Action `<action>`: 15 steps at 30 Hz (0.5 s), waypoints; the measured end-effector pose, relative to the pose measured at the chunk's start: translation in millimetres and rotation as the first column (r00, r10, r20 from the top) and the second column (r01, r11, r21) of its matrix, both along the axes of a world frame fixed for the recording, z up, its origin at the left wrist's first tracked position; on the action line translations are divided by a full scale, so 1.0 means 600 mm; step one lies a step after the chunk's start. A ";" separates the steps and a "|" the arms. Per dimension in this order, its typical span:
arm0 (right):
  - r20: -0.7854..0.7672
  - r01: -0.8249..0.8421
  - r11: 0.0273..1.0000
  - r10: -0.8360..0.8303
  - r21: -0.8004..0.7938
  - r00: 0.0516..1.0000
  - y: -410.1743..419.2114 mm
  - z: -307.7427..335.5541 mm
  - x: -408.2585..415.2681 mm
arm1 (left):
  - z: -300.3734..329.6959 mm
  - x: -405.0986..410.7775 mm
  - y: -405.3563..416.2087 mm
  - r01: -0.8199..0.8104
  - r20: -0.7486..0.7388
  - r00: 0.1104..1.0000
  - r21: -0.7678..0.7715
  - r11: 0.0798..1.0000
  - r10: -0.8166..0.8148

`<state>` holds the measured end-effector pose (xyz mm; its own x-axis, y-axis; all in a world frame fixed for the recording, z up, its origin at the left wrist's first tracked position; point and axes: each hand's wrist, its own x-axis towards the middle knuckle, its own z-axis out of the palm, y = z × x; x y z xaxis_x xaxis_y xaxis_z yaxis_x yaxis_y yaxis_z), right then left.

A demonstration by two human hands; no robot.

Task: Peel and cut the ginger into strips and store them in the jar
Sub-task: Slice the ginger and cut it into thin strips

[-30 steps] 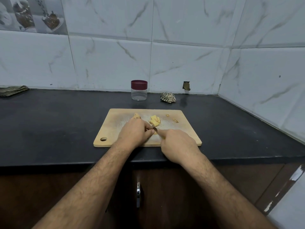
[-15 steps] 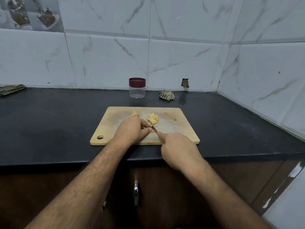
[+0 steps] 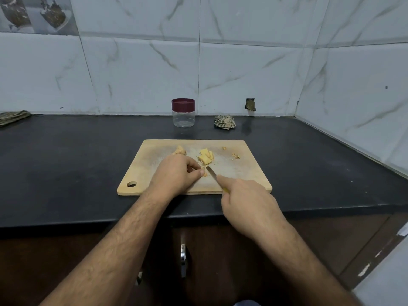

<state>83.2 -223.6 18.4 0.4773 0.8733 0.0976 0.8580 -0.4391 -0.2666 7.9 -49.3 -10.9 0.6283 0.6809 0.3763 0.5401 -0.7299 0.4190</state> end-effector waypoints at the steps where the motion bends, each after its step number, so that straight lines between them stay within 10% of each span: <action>1: -0.006 0.005 1.000 -0.005 0.012 1.000 0.005 0.000 0.002 | 0.000 0.000 0.000 0.002 0.000 1.000 -0.001 1.000 -0.002; 15: -0.030 -0.013 0.996 0.010 -0.083 0.999 0.042 -0.002 0.002 | -0.003 0.003 0.007 -0.008 0.001 1.000 0.016 1.000 0.008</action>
